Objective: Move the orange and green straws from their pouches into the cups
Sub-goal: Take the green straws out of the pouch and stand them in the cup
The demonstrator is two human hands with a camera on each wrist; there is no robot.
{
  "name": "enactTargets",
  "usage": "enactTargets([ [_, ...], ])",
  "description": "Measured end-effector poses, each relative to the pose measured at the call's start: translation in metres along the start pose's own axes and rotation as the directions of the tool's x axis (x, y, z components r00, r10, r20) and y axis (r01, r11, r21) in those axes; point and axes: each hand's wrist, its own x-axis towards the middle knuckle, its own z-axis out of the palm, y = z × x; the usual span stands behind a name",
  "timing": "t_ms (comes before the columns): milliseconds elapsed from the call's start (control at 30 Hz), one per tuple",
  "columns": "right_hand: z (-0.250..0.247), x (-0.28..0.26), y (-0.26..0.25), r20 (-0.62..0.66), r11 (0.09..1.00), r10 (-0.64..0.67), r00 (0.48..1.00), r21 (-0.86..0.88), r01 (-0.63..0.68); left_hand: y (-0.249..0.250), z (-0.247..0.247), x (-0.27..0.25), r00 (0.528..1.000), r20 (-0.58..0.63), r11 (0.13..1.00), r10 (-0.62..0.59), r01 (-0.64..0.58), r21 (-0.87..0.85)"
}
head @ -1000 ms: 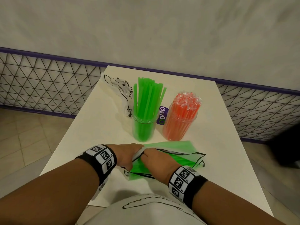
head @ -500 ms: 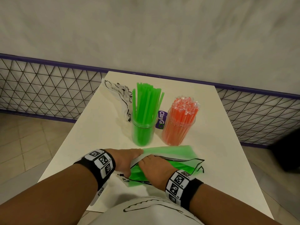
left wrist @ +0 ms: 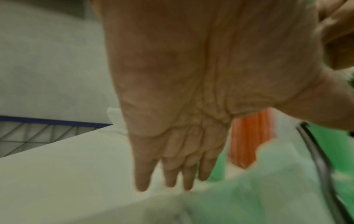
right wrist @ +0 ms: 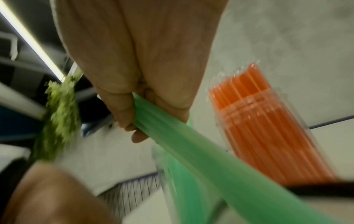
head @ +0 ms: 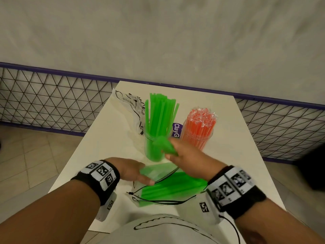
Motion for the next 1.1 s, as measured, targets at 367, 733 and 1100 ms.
enactTargets([
  [367,-0.095,0.019,-0.067,-0.698,0.695,0.062,0.713,0.543,0.471,0.031,-0.066,0.013,0.740,-0.670,0.661,0.061,-0.533,-0.529],
  [733,-0.018,0.072,-0.026,-0.722,0.977,0.187,0.666,0.208,-0.049,0.034,-0.063,0.052,0.731,-0.676,0.548,0.093,-0.604,-0.578],
  [1100,-0.038,0.096,-0.030,-0.742,0.996,-0.092,0.664,-0.072,0.058,0.041,-0.060,0.038,0.712,-0.701,0.527,0.052,-0.615,-0.586],
])
